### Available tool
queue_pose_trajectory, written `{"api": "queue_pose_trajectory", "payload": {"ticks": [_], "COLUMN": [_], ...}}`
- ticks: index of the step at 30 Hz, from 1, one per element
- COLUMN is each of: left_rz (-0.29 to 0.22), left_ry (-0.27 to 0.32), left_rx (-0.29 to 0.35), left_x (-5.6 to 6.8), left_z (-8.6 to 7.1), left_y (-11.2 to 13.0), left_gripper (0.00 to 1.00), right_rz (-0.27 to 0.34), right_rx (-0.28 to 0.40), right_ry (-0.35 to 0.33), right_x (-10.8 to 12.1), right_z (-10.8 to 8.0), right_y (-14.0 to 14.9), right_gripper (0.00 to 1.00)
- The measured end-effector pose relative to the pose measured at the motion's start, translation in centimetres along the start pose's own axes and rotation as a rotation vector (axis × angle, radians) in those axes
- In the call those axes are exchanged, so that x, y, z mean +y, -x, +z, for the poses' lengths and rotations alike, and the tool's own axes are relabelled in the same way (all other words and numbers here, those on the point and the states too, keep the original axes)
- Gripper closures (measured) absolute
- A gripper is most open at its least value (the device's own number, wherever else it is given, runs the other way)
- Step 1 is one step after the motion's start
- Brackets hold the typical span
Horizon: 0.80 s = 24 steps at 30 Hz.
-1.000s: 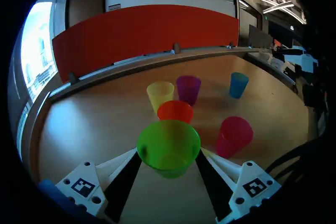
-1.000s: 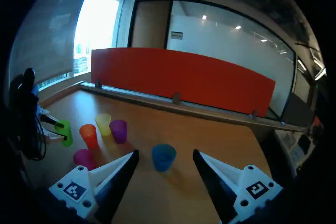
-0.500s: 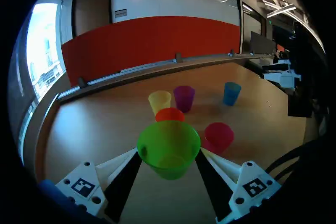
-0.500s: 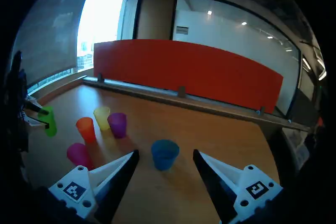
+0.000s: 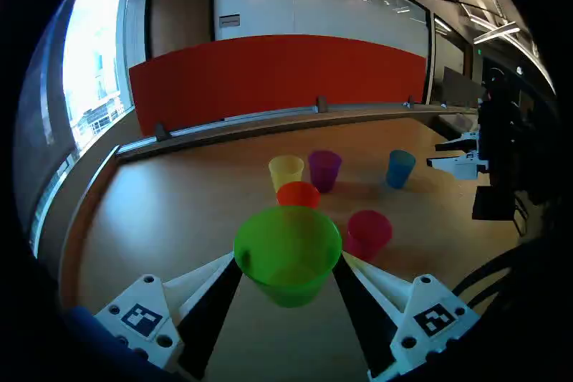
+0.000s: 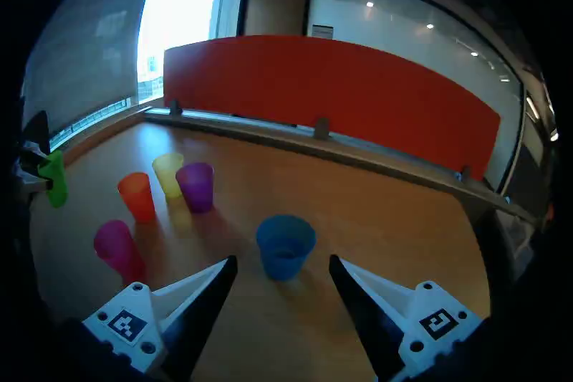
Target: Pour water
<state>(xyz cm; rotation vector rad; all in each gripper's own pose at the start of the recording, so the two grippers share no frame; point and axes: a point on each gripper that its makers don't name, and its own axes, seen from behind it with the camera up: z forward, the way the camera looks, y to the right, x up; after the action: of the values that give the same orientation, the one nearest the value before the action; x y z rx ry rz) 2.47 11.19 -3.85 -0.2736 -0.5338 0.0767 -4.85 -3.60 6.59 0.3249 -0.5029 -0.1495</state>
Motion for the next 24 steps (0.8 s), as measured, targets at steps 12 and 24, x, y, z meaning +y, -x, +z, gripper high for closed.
{"api": "queue_pose_trajectory", "payload": {"ticks": [12,24], "left_rz": [-0.024,-0.044], "left_ry": [-0.038,-0.067], "left_rx": [0.005,-0.002], "left_x": [0.0,0.2], "left_z": [-1.8,-2.9], "left_y": [0.2,0.9], "left_gripper": [0.14,0.15], "right_rz": [-0.002,0.025], "right_rx": [-0.066,-0.119], "right_ry": [-0.026,-0.029], "right_x": [0.2,0.9], "right_z": [3.2,6.3], "right_y": [2.7,4.3], "right_gripper": [0.0,0.0]}}
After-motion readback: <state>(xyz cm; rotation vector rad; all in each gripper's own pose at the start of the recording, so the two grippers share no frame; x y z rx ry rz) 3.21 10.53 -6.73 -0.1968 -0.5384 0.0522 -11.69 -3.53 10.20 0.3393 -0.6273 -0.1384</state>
